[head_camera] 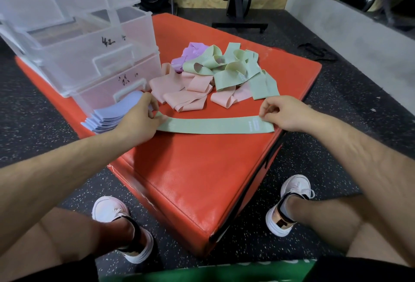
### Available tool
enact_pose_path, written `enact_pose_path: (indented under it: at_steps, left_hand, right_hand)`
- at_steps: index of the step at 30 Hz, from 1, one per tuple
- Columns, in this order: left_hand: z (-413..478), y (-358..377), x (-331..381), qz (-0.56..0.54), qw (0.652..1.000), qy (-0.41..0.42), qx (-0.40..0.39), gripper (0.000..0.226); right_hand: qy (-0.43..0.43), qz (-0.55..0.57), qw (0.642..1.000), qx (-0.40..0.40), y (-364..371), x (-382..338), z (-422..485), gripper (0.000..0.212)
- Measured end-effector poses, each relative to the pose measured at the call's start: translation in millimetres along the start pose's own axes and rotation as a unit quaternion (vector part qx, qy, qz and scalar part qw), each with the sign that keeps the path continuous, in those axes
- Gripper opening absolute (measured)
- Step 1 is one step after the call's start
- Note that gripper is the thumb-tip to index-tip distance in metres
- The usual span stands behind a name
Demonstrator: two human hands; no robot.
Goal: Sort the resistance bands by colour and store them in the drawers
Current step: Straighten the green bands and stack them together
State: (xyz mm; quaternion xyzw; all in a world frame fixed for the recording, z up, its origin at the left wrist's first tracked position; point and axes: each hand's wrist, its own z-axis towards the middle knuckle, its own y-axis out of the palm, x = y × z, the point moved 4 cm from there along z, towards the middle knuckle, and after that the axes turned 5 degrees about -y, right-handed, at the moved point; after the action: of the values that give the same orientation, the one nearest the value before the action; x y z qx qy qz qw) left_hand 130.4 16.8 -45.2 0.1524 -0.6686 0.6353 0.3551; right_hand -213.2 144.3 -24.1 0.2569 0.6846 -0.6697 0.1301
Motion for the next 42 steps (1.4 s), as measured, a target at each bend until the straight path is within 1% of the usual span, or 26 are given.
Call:
enact_pose_path:
  at_steps: [2,5,6,8,10,12,15,18,20,22,24,26,27,31,33,35,36,38,40,42]
  left_hand:
    - [0.7,0.6,2.5,0.016,1.000,0.019,0.006,0.020]
    - [2.7,3.8,2.4,0.032,0.999,0.008,-0.013,0.012]
    - [2.4,4.2,2.5,0.043,0.999,0.008,-0.020,0.009]
    - [3.7,5.6,0.7,0.074,0.996,0.029,-0.028,0.005]
    - [4.7,6.8,-2.2,0.105,0.992,0.054,-0.034,0.007]
    - [4.3,7.1,-2.4,0.123,0.990,0.053,-0.037,0.011]
    - [4.0,6.2,4.8,0.154,0.986,0.052,-0.035,0.005]
    - [8.7,5.0,19.5,0.194,0.978,0.080,-0.020,0.010]
    - [16.0,4.5,34.6,0.216,0.972,0.095,-0.012,0.007]
    - [27.5,6.4,52.8,0.218,0.969,0.110,-0.017,0.008]
    - [40.6,11.8,72.4,0.212,0.966,0.143,-0.029,0.013]
    - [49.7,17.0,93.9,0.208,0.961,0.181,-0.029,0.019]
    - [53.4,20.3,103.2,0.209,0.960,0.186,-0.027,0.021]
    - [69.3,37.1,126.9,0.197,0.963,0.183,-0.024,0.017]
    - [79.7,44.9,130.2,0.166,0.969,0.175,-0.050,0.015]
    - [86.5,49.3,132.6,0.162,0.971,0.165,-0.067,0.019]
    - [89.1,50.5,133.9,0.167,0.970,0.161,-0.067,0.021]
    - [95.0,49.8,137.6,0.146,0.975,0.156,-0.060,0.023]
    - [100.8,43.9,143.3,0.109,0.981,0.150,-0.054,0.027]
    - [103.7,33.6,151.8,0.065,0.986,0.147,-0.038,0.030]
  right_hand:
    - [-0.003,-0.023,0.999,0.021,1.3,-2.0,1.0,0.019]
    - [-0.017,-0.062,0.997,0.030,3.7,-2.5,3.5,0.025]
    - [-0.022,-0.074,0.997,0.021,4.9,-2.4,3.9,0.024]
    - [-0.026,-0.082,0.996,-0.013,7.5,-1.2,2.8,0.014]
    - [-0.022,-0.079,0.996,-0.037,8.6,0.6,1.9,0.007]
    - [-0.019,-0.086,0.996,-0.034,7.1,1.1,3.3,0.007]
    - [-0.022,-0.115,0.993,-0.030,5.0,-2.9,6.9,0.006]
    - [-0.031,-0.117,0.992,-0.023,1.7,-11.3,14.8,0.008]
    - [-0.043,-0.109,0.993,0.001,-4.0,-19.7,25.2,0.011]
    - [-0.055,-0.099,0.993,0.032,-11.7,-28.4,38.0,0.013]
    - [-0.073,-0.108,0.990,0.053,-16.8,-36.1,52.0,0.020]
    - [-0.079,-0.107,0.990,0.056,-17.6,-41.9,65.2,0.025]
    - [-0.075,-0.104,0.990,0.054,-16.7,-43.5,71.8,0.027]
    - [-0.035,-0.104,0.993,0.047,-11.8,-47.4,99.1,0.034]
    - [-0.017,-0.115,0.993,0.033,-10.5,-50.5,111.2,0.039]
    - [-0.004,-0.135,0.990,0.030,-11.3,-52.6,120.0,0.044]
    - [-0.006,-0.134,0.990,0.042,-13.2,-53.0,123.1,0.044]
    - [-0.025,-0.105,0.990,0.090,-19.5,-53.5,128.4,0.041]
    - [-0.069,-0.070,0.981,0.166,-33.1,-59.5,130.7,0.034]
    - [-0.122,-0.029,0.961,0.248,-54.0,-72.5,127.3,0.023]
